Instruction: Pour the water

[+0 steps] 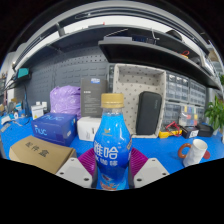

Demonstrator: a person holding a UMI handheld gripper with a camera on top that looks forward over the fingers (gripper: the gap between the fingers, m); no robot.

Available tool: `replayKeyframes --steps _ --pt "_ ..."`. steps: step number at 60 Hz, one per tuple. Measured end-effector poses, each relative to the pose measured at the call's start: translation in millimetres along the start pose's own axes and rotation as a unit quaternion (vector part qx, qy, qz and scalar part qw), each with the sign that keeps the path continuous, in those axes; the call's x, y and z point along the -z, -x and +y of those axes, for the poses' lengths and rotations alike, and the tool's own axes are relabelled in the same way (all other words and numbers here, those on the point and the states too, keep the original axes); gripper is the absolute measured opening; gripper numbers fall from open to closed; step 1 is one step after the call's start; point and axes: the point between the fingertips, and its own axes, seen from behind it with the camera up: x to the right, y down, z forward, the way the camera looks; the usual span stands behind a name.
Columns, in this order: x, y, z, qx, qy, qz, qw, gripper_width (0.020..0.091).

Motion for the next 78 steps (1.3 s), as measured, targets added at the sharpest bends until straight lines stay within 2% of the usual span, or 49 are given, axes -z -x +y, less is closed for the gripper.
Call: replayKeyframes --steps 6,19,32,35,48,69,78 --pt "-4 3 -1 -0.025 -0.009 -0.019 0.999 0.0415" --pt "-3 -17 -6 -0.076 0.018 -0.037 0.996 0.0413" --pt "12 -75 -28 -0.289 0.047 -0.042 0.955 0.0412" --pt "14 -86 -32 -0.355 0.057 -0.044 0.932 0.0413" --pt "22 -138 -46 -0.602 0.060 -0.056 0.794 0.0413" --pt "17 -184 -60 -0.798 0.063 -0.076 0.594 0.0411" --pt "13 -189 -59 -0.833 0.074 -0.076 0.543 0.0413"
